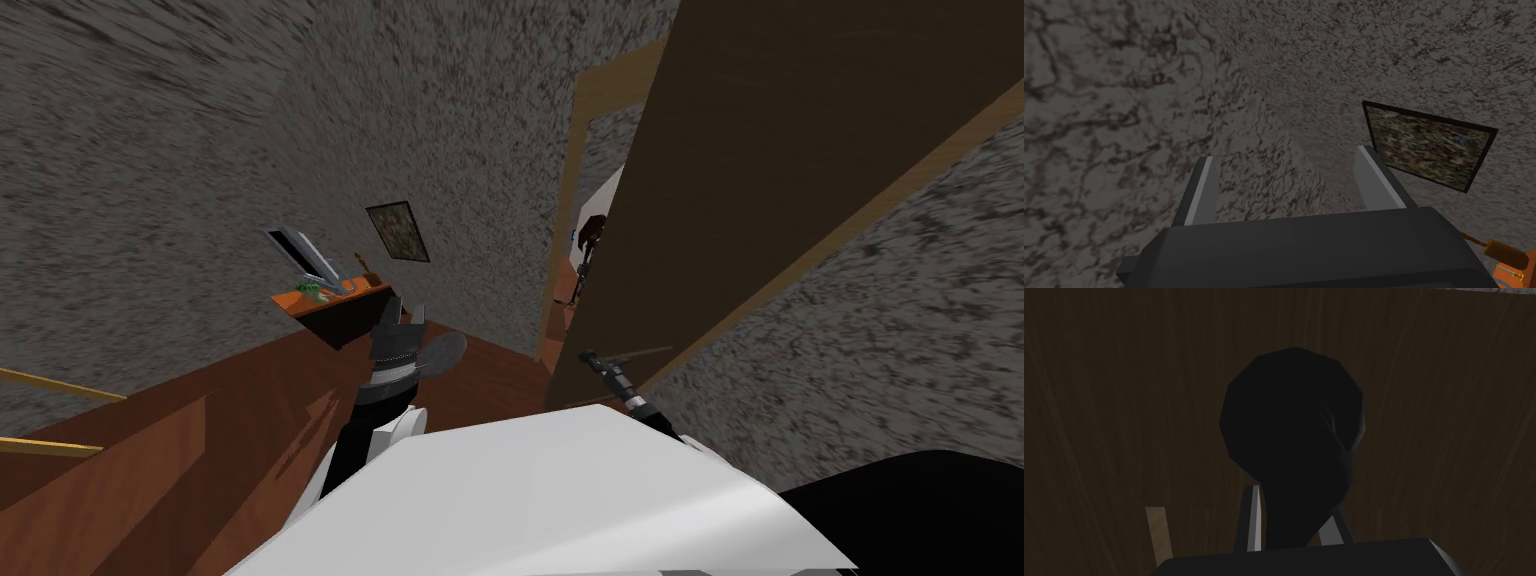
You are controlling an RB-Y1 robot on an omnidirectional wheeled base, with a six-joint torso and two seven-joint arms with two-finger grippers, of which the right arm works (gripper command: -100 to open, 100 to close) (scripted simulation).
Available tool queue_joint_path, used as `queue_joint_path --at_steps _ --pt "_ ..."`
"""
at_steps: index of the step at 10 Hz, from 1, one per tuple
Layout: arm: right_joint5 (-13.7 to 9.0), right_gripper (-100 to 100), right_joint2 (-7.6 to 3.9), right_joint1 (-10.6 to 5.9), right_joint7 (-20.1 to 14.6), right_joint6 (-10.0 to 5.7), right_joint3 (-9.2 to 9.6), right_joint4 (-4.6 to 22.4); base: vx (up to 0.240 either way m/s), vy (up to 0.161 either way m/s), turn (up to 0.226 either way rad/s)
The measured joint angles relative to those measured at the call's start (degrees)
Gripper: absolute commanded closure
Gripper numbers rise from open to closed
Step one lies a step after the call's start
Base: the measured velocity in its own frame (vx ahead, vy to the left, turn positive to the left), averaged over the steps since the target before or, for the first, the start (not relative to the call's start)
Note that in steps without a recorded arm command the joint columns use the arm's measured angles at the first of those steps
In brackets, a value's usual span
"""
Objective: Pull the door open
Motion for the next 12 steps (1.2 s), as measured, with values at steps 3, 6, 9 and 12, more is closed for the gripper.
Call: queue_joint_path --at_steps 3,6,9,12 --pt "-0.3 100 -0.74 0.45 -0.5 -1.99 0.48 1.0 -0.243 -0.066 0.161" --pt "-0.4 100 -1.19 1.2 -1.1 -4.28 1.32 2.5 -0.214 -0.081 0.18" --pt "-0.5 100 -1.41 1.56 -1.4 -5.16 1.74 3.2 -0.168 -0.068 0.162" --pt "-0.6 100 -1.58 1.39 -1.8 -6.97 2.24 4.5 -0.206 -0.084 0.157"
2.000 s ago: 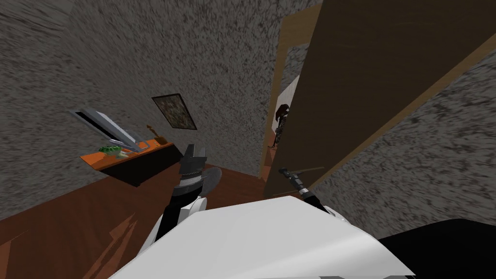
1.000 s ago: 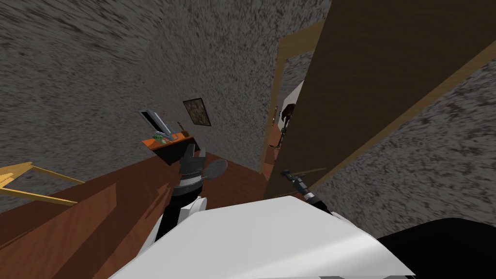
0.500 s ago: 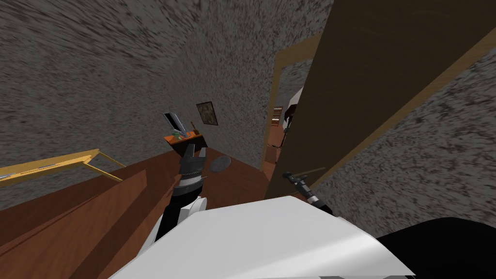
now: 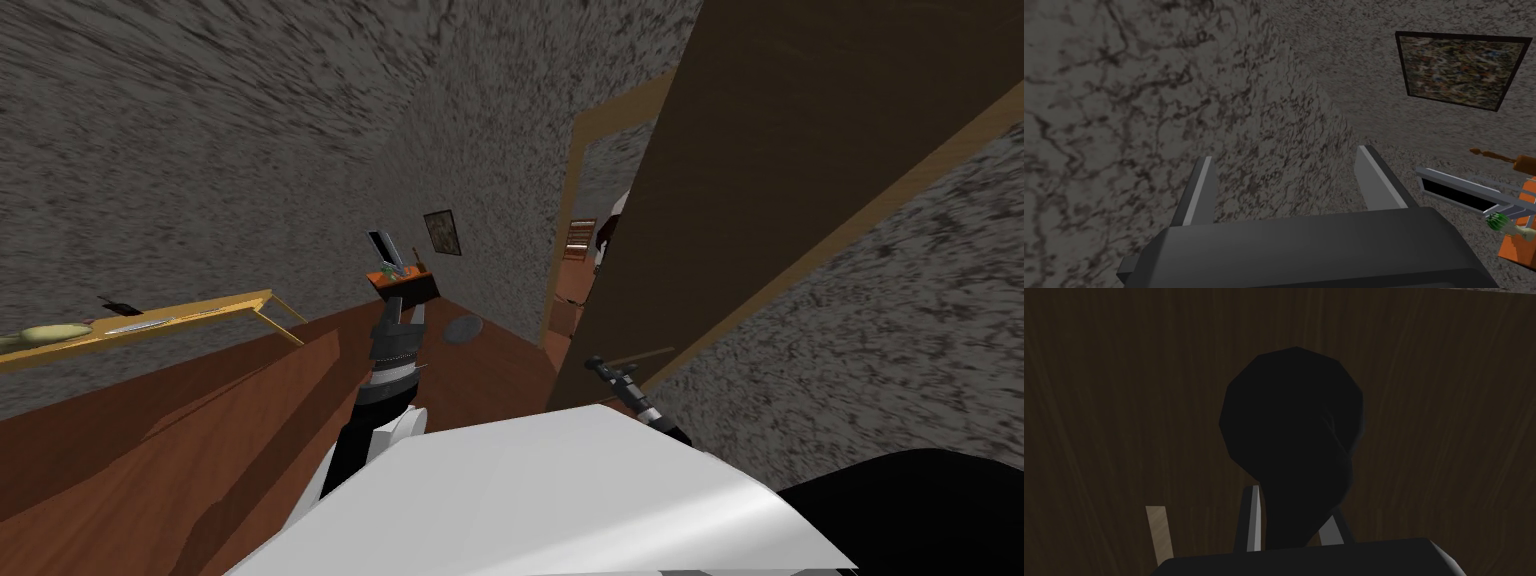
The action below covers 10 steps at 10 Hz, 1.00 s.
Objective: Pull the door open
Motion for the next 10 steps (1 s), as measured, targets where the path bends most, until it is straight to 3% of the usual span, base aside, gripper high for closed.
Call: queue_joint_path --at_steps 3,7,10 --pt "-0.2 100 -0.23 0.4 -0.3 -1.46 0.54 0.9 -0.22 -0.084 0.195" --pt "-0.4 100 -0.48 0.54 -0.6 -3.49 1.11 2.4 -0.166 -0.052 0.113" --pt "-0.5 100 -0.55 0.6 -0.8 -3.85 1.36 2.8 -0.154 -0.059 0.143"
